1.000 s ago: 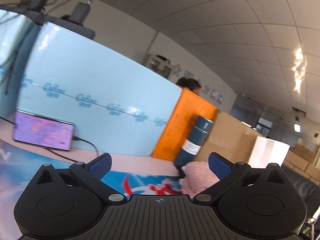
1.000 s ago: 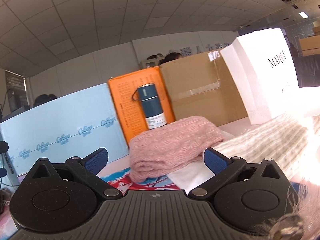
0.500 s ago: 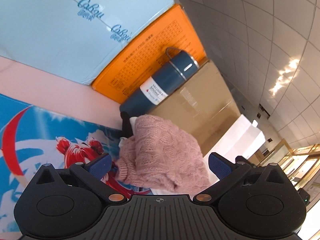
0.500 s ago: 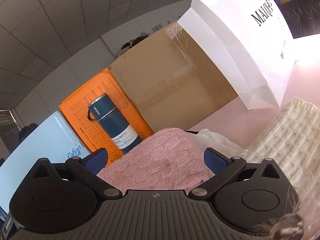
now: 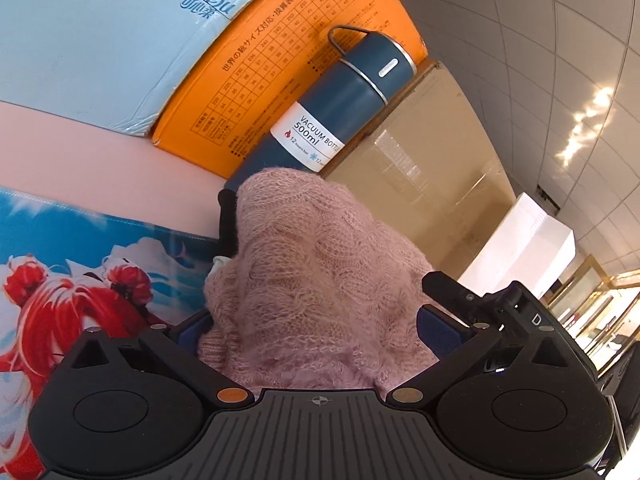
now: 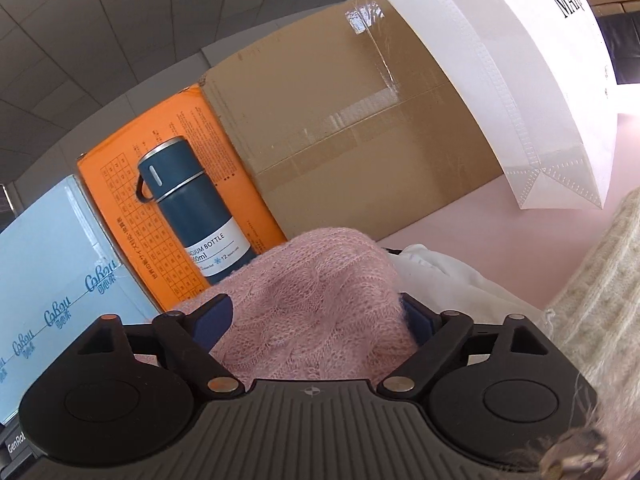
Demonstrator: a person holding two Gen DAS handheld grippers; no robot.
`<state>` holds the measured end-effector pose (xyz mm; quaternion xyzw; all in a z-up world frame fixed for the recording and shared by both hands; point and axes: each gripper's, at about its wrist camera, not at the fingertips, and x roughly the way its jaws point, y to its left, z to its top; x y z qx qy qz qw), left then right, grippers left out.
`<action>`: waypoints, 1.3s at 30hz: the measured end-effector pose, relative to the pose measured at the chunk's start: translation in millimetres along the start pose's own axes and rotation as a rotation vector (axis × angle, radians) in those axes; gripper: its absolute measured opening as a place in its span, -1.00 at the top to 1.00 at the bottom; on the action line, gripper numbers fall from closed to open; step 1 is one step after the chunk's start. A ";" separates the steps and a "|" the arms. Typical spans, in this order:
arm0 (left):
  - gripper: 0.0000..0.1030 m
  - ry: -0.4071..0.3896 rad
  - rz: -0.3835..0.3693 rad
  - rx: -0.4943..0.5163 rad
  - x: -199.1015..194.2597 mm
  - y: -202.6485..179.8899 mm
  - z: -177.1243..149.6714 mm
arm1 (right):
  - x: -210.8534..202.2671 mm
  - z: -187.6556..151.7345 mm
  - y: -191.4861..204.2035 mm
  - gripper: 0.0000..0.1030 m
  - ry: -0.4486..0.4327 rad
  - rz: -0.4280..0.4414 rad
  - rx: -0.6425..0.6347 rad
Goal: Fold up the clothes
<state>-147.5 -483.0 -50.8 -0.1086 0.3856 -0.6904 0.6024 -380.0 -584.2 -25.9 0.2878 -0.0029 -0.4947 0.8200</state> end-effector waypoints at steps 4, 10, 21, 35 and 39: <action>-0.87 -0.009 0.042 0.023 -0.1 -1.7 -2.4 | -4.6 -5.5 5.8 0.20 -0.044 0.022 -0.056; 0.12 -0.093 0.095 0.065 -18.4 -4.4 0.4 | -21.7 -11.4 21.2 0.53 -0.143 0.137 -0.175; 0.17 -0.225 0.086 0.198 -126.1 -20.5 16.9 | -81.4 -10.1 75.2 0.55 -0.129 0.309 -0.120; 0.15 -0.255 0.244 0.256 -329.3 25.1 2.2 | -168.9 -92.0 193.6 0.55 0.100 0.468 -0.086; 0.15 -0.266 0.283 0.287 -355.6 51.6 -4.9 | -167.8 -126.0 223.1 0.55 0.147 0.464 -0.108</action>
